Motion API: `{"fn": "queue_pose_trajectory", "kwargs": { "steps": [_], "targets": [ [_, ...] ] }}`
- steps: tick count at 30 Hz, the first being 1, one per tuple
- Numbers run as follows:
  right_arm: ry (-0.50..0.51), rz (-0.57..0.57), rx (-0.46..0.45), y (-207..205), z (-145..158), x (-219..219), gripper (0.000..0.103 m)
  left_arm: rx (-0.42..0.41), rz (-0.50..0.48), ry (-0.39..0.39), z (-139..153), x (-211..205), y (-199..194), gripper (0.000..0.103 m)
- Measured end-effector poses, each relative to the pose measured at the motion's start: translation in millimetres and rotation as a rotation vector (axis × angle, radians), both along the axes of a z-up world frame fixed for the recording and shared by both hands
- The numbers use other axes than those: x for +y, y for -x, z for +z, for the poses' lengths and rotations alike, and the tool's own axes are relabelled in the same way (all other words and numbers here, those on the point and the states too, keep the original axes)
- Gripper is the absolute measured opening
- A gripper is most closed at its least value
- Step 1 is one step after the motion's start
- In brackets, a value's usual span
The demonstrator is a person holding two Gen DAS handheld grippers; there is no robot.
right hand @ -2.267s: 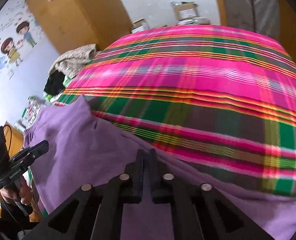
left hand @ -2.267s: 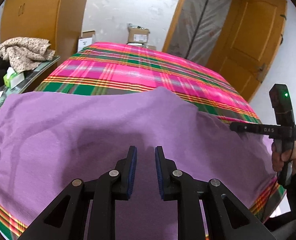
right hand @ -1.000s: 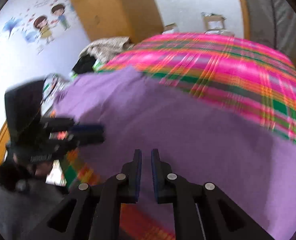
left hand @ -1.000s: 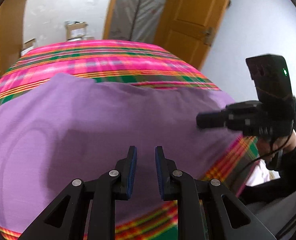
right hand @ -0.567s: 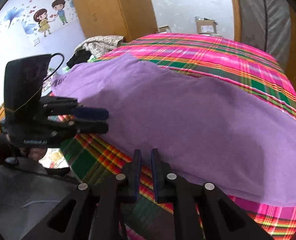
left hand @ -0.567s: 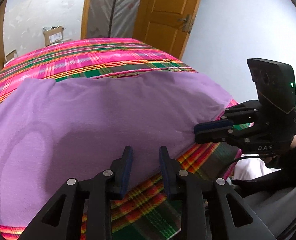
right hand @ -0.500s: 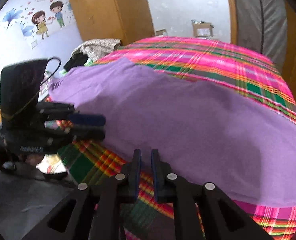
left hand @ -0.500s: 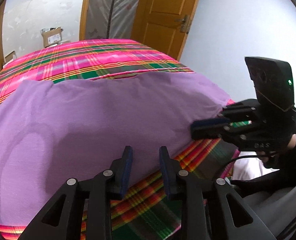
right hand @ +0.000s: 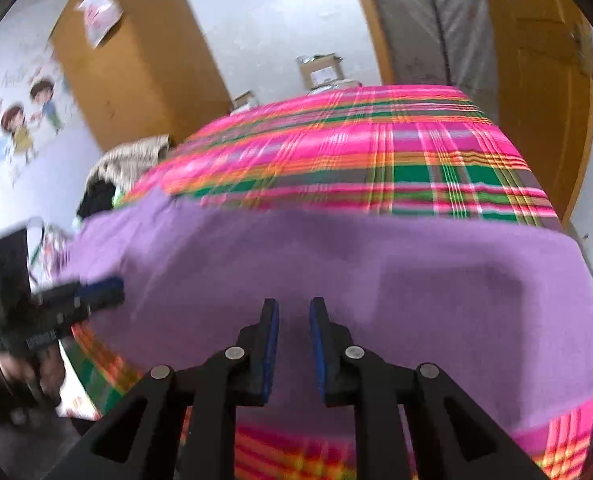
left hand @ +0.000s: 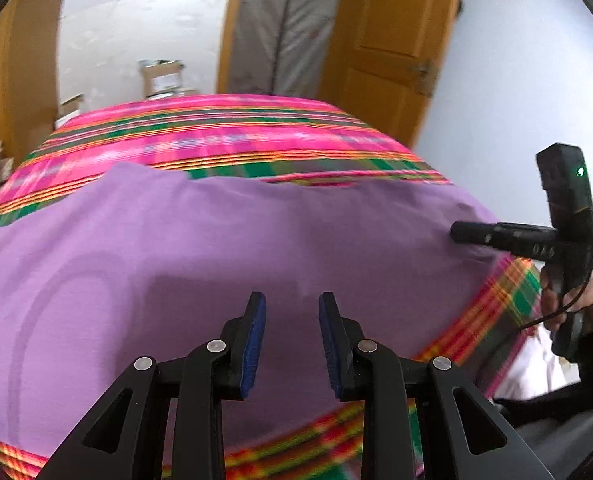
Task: Fold clothes
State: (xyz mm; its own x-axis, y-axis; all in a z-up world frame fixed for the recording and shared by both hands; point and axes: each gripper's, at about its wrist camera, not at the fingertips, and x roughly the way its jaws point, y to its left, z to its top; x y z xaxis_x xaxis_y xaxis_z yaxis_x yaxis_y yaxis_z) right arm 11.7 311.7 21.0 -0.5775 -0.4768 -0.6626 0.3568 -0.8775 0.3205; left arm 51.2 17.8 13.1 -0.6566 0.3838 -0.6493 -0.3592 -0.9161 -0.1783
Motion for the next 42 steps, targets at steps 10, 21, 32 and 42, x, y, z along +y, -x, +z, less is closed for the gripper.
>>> {"fn": "queue_pose_trajectory", "kwargs": {
  "steps": [10,21,32,42],
  "targets": [
    [-0.032,-0.126,-0.092,70,-12,-12,0.005,0.011,0.168,0.057,-3,-28,13,0.028],
    [0.004,-0.166,-0.052,55,-5,9,0.007,-0.014,0.306,0.04,-2,-67,28,0.028],
    [0.013,-0.221,-0.074,50,-8,29,0.007,0.011,0.554,0.087,7,-141,19,0.028],
    [-0.005,-0.211,-0.065,51,-9,21,0.007,-0.044,0.829,0.133,-7,-224,13,0.028]
  ]
}}
